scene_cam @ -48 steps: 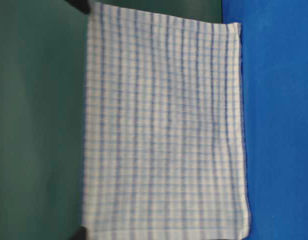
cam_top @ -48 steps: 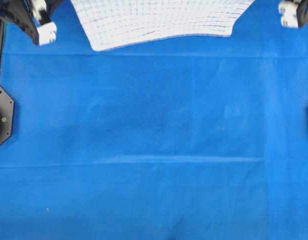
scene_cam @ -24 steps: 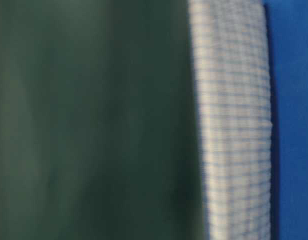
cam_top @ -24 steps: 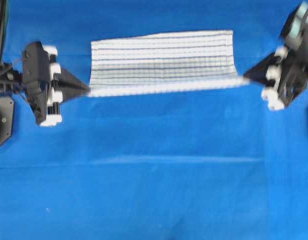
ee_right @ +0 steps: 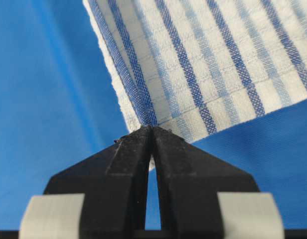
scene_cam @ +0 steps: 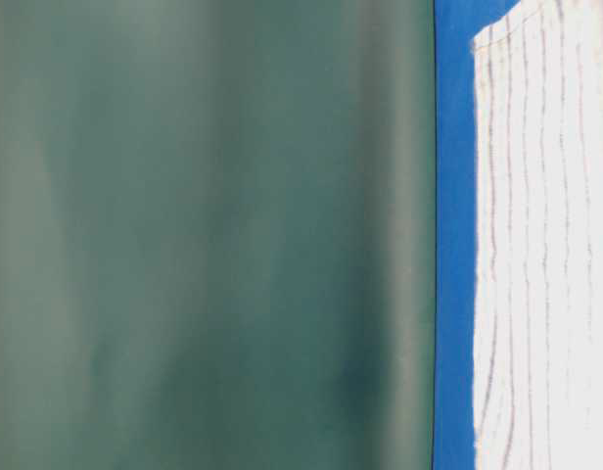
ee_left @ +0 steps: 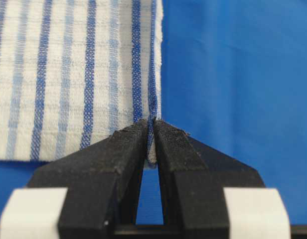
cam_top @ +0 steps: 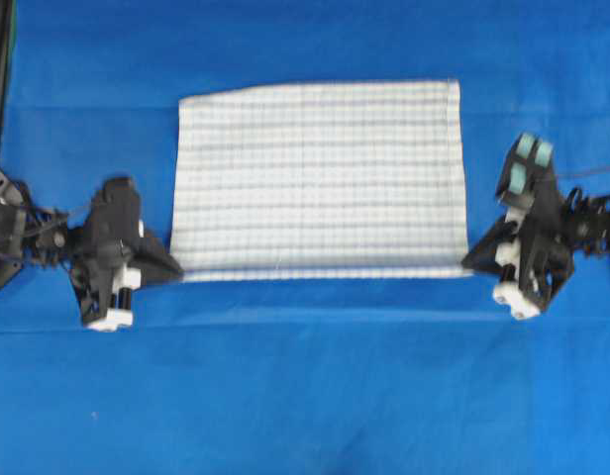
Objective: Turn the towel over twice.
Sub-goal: 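Open both grippers and pull them outward away from the towel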
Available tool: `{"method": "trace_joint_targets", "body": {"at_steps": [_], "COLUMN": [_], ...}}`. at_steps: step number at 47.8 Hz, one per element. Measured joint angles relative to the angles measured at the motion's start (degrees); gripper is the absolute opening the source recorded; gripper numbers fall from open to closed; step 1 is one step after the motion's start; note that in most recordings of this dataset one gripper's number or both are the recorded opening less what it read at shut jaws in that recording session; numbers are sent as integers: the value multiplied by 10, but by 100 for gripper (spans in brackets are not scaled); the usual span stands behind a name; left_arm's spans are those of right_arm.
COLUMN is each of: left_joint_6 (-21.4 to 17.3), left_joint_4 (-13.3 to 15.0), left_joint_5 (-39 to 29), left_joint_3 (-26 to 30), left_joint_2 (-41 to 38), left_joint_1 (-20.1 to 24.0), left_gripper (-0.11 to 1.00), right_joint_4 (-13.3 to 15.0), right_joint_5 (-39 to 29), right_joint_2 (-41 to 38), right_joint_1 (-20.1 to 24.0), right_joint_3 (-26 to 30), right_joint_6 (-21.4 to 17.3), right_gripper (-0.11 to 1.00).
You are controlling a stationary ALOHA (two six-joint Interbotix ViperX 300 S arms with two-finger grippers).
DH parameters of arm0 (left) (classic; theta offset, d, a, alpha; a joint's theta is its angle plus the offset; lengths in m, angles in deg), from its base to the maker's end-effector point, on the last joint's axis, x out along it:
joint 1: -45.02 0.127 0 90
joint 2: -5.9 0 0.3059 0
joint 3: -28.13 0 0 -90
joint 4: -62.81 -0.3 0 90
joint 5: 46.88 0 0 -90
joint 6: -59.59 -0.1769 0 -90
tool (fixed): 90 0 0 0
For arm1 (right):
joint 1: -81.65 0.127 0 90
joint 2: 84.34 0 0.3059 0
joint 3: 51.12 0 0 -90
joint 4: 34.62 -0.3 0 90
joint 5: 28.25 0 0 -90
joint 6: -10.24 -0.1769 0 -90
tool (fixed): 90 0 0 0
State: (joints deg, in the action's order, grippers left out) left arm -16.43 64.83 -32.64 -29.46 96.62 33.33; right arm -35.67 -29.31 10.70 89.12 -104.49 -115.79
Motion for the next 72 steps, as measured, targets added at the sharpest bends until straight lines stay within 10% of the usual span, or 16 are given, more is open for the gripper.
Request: {"method": "trace_joint_targets", "body": {"at_steps": [29, 43, 49, 55, 72], "left_joint_6": [13, 12, 9, 0, -63], "left_joint_4": [0, 1, 0, 0, -2], "left_joint_5": [0, -12, -40, -83, -142], "left_joint_3": [20, 20, 30, 47, 49], "left_joint_2": [-29, -26, -9, 26, 193], "left_joint_1": [-50, -51, -51, -51, 11], "left_gripper": [7, 56, 66, 65, 65], "right_joint_4": [-2, -1, 4, 28, 166], "right_joint_5": [10, 9, 4, -18, -92], "right_joint_2": [-50, -51, -49, -28, 134], "right_joint_1": [54, 54, 54, 49, -14], "right_joint_3": [26, 34, 45, 57, 71], "right_joint_6": [-11, -7, -4, 0, 2], "right_gripper": [5, 6, 39, 68, 61]}}
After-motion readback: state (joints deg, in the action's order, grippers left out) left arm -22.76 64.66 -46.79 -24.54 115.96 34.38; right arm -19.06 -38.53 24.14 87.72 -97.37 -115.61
